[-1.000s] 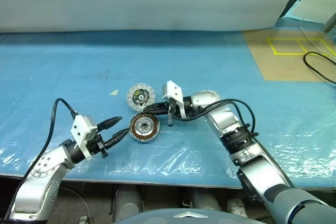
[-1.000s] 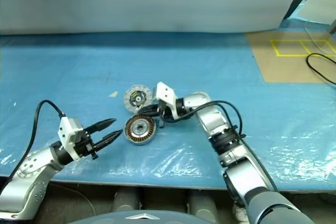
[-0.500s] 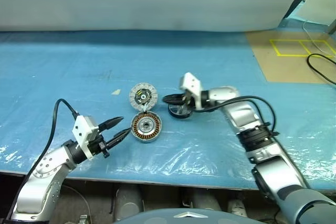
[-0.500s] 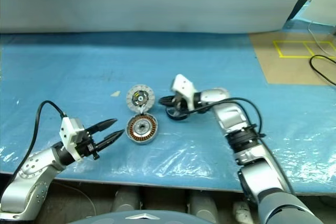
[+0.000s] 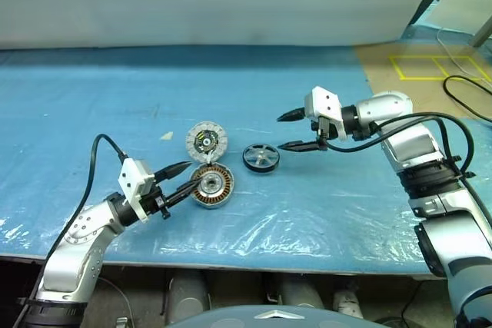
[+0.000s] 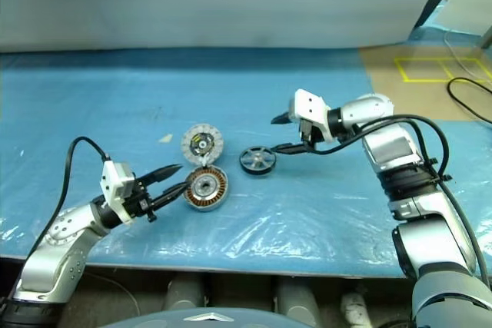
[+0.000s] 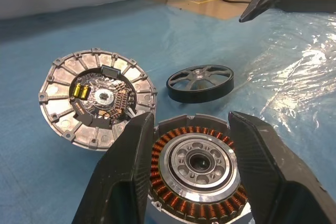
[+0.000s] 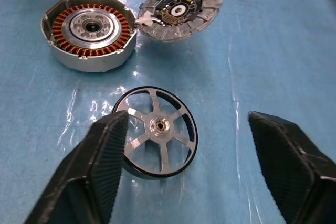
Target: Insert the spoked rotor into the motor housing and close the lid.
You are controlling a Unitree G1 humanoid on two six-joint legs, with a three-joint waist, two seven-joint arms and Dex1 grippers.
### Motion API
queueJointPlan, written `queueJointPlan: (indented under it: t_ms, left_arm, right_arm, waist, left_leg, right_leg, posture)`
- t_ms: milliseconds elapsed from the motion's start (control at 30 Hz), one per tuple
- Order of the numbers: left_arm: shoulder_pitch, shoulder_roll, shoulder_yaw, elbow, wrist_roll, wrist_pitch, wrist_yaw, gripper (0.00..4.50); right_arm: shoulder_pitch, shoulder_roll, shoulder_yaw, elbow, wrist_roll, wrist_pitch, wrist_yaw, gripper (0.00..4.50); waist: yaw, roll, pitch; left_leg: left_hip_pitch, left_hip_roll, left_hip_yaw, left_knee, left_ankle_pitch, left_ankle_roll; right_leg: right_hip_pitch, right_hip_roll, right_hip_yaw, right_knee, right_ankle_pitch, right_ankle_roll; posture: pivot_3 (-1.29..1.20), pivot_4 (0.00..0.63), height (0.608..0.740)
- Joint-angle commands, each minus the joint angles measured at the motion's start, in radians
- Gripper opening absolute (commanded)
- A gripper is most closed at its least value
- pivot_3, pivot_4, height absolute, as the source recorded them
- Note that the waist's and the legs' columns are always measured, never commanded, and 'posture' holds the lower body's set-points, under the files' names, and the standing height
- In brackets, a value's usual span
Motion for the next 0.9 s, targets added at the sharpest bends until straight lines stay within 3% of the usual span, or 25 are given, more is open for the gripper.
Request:
queueJointPlan:
  t_ms: [33, 267, 467, 667, 900]
  left_arm:
    - [-0.011, -0.009, -0.008, -0.004, 0.010, -0.026, -0.001, 2.38]
    - [0.005, -0.029, -0.028, -0.012, 0.031, -0.044, 0.005, 2.38]
    - [0.033, -0.036, -0.028, -0.026, 0.037, -0.055, 0.018, 2.38]
    - [0.059, -0.030, -0.011, -0.042, 0.026, -0.061, 0.029, 2.38]
    - [0.057, -0.032, -0.015, -0.039, 0.031, -0.064, 0.035, 2.38]
  right_arm:
    - [-0.088, 0.038, 0.043, 0.066, -0.031, -0.072, 0.062, 4.46]
    - [-0.333, 0.222, 0.133, 0.436, -0.156, -0.052, 0.052, 4.46]
    - [-0.431, 0.277, 0.167, 0.632, -0.225, -0.109, 0.111, 4.46]
    - [-0.456, 0.277, 0.183, 0.695, -0.261, -0.146, 0.228, 4.46]
    - [-0.441, 0.295, 0.191, 0.713, -0.290, -0.109, 0.227, 4.46]
  waist:
    - [0.000, 0.000, 0.000]
    - [-0.005, 0.000, 0.000]
    - [0.005, 0.000, 0.000]
    - [0.000, 0.000, 0.000]
    - [-0.003, 0.000, 0.000]
  left_leg:
    - [-0.001, 0.000, 0.000, 0.000, 0.000, 0.000]
    - [-0.004, 0.001, 0.000, 0.002, 0.000, 0.000]
    - [-0.015, 0.001, -0.001, 0.007, 0.000, 0.001]
    - [-0.017, 0.001, -0.001, 0.009, 0.000, 0.001]
    - [-0.015, 0.002, -0.001, 0.010, 0.000, 0.001]
  right_leg:
    - [-0.001, 0.000, 0.000, 0.000, 0.000, 0.000]
    - [-0.007, 0.000, -0.001, 0.005, 0.000, 0.000]
    - [-0.015, -0.001, -0.002, 0.011, 0.000, -0.001]
    - [-0.018, -0.001, -0.002, 0.015, -0.001, -0.002]
    - [-0.018, -0.001, -0.002, 0.017, -0.002, -0.003]
  posture:
    - [0.00, 0.150, 0.740]
    - [0.00, 0.150, 0.740]
    - [0.00, 0.150, 0.740]
    - [0.00, 0.150, 0.740]
    - [0.00, 0.150, 0.740]
